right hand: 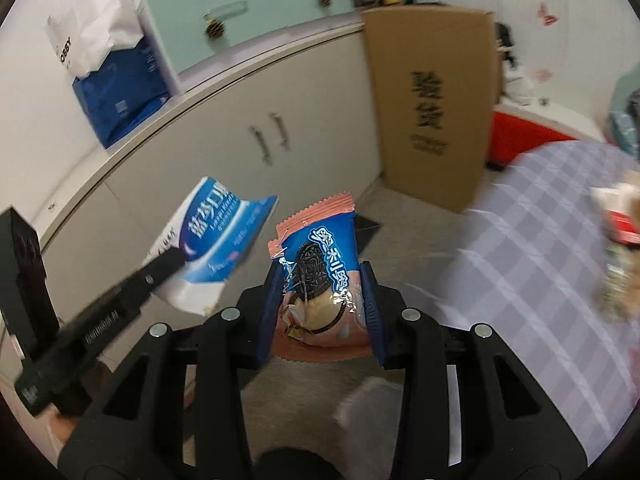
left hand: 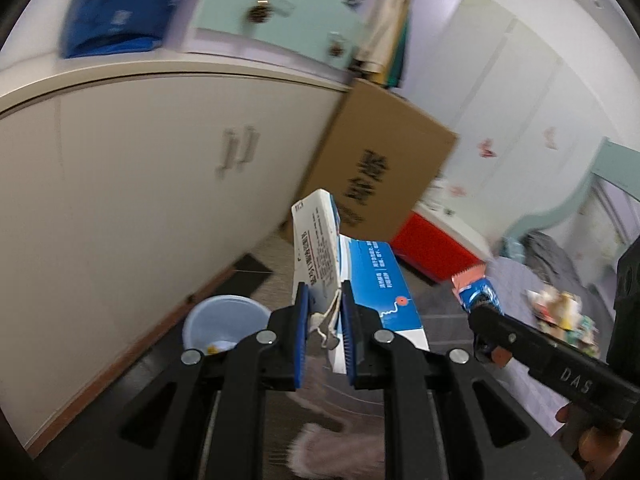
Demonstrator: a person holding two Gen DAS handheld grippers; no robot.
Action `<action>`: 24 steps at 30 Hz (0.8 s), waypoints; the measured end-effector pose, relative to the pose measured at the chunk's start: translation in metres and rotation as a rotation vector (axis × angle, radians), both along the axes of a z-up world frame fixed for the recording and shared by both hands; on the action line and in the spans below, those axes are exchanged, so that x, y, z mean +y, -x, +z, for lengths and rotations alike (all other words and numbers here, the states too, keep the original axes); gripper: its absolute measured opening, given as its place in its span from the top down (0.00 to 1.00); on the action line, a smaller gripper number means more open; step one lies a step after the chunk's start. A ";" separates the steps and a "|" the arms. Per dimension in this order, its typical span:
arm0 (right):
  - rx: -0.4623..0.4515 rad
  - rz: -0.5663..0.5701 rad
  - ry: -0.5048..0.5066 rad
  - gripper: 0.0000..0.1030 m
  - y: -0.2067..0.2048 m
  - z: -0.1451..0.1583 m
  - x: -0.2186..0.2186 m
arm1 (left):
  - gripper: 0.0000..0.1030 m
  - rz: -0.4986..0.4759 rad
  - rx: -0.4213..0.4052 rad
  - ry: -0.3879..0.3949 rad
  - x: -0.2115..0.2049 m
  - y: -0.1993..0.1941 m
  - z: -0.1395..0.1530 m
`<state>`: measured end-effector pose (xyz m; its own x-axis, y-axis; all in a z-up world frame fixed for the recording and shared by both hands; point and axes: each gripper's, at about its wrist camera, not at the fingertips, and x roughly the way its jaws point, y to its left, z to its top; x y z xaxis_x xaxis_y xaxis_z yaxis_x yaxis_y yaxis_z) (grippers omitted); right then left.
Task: Collect trash
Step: 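Drop the wrapper and toothpaste box into the blue bin, opening both tools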
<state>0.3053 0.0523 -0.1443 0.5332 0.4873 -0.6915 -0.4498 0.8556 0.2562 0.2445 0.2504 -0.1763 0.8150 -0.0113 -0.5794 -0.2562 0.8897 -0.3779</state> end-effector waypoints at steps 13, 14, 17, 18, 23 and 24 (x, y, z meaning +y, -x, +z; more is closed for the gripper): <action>0.066 -0.013 0.005 0.27 -0.060 -0.064 0.089 | 0.86 0.122 0.151 -0.080 0.073 -0.028 -0.039; 0.057 -0.024 0.019 0.27 -0.058 -0.066 0.087 | 0.86 0.120 0.162 -0.080 0.073 -0.031 -0.042; 0.049 -0.050 0.036 0.26 -0.053 -0.069 0.080 | 0.86 0.113 0.191 -0.078 0.072 -0.037 -0.052; 0.047 -0.055 0.034 0.26 -0.053 -0.071 0.078 | 0.86 0.109 0.201 -0.074 0.071 -0.039 -0.056; 0.021 -0.071 0.036 0.25 -0.048 -0.070 0.070 | 0.86 0.091 0.233 -0.074 0.066 -0.047 -0.065; 0.018 -0.076 0.036 0.25 -0.048 -0.071 0.069 | 0.86 0.088 0.237 -0.072 0.065 -0.048 -0.066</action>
<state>0.3535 0.1209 -0.2151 0.5550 0.4203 -0.7179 -0.3788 0.8960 0.2318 0.2928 0.3149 -0.2418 0.6527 0.1022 -0.7507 -0.4077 0.8825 -0.2344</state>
